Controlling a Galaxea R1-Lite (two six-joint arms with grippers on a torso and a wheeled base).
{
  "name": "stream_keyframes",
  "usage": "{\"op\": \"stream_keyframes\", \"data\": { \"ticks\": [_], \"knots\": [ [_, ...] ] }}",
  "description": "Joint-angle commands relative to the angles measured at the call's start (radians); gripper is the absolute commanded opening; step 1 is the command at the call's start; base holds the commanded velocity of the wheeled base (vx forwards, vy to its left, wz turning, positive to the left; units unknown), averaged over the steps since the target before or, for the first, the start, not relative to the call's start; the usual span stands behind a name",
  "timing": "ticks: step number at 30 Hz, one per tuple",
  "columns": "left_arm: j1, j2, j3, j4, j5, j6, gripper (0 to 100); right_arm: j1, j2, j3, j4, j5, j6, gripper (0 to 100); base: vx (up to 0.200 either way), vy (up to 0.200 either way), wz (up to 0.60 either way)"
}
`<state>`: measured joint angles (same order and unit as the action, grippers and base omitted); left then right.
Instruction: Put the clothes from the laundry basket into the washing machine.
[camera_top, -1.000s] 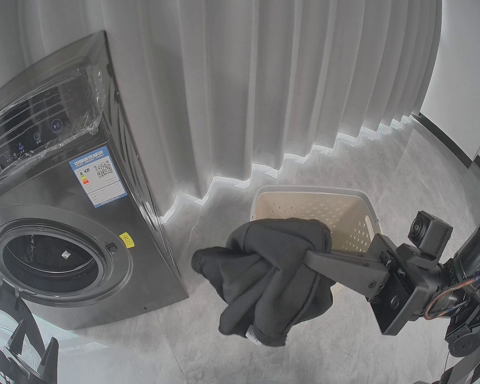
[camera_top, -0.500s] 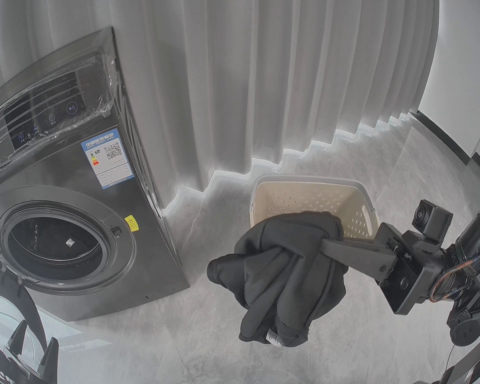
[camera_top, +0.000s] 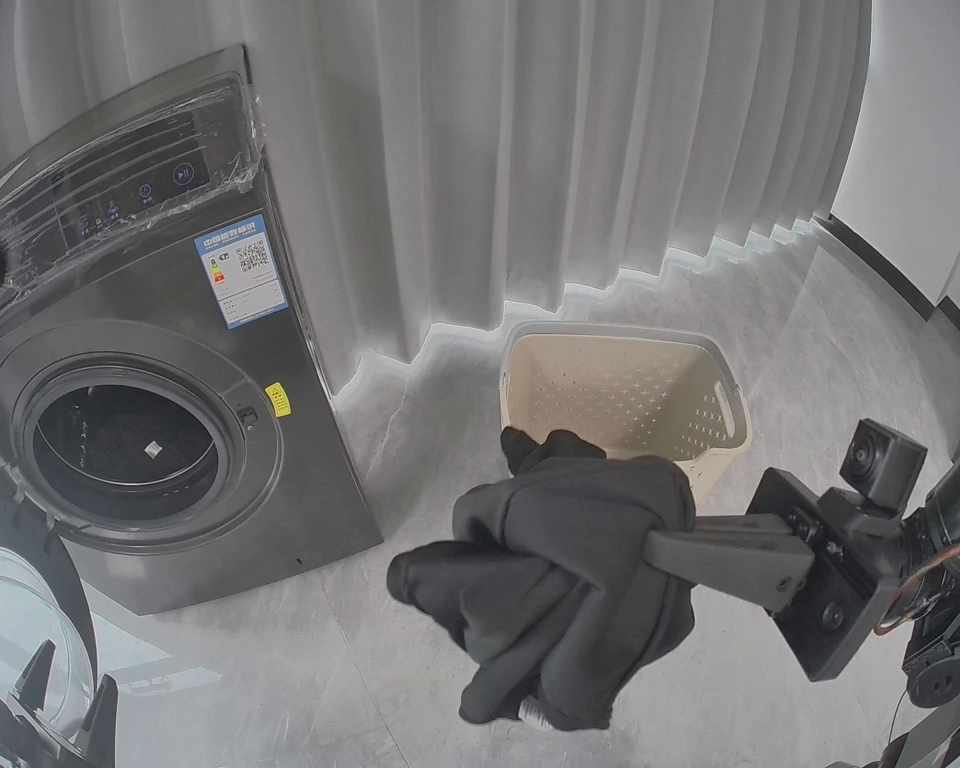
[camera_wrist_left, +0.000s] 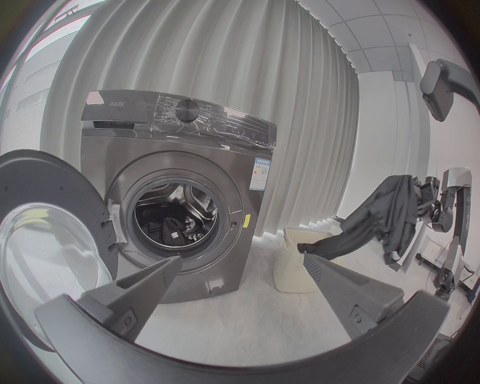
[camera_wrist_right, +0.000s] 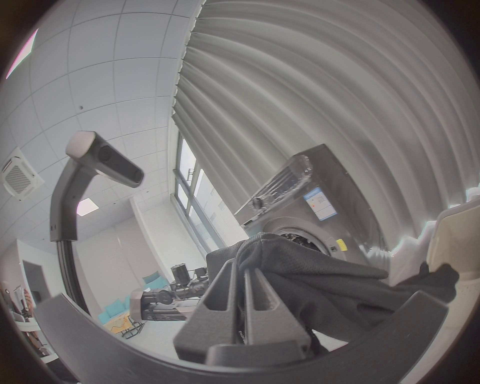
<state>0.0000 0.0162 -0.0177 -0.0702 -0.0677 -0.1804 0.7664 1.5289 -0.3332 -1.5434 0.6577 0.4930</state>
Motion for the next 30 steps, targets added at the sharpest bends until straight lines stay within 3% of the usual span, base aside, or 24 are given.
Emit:
{"op": "stream_keyframes", "data": {
  "ticks": [1,4,10,22,27,30],
  "knots": [
    [0.0,-0.013,0.018,0.0,0.0,0.001,100,0.031,-0.043,0.006,-0.001,0.0,0.004,0,0.0,0.0,0.0],
    [0.0,-0.013,0.018,0.0,0.0,0.002,100,0.01,-0.032,-0.003,0.005,-0.009,0.007,0,0.0,0.0,0.0],
    [0.0,-0.013,0.018,0.0,0.002,0.002,100,-0.13,0.045,-0.02,-0.004,-0.001,0.012,0,0.0,0.0,0.0],
    [0.0,-0.015,0.018,0.0,0.002,0.002,100,-0.121,0.051,-0.015,-0.004,0.002,0.004,0,0.0,0.0,0.0],
    [0.0,-0.015,0.018,0.0,0.002,0.004,100,-0.121,0.046,-0.02,-0.004,0.002,-0.007,0,0.0,0.0,0.6],
    [0.0,-0.013,0.018,0.0,0.002,0.004,100,-0.13,0.048,-0.023,-0.004,0.002,-0.01,0,0.0,0.0,0.0]
  ]
}}
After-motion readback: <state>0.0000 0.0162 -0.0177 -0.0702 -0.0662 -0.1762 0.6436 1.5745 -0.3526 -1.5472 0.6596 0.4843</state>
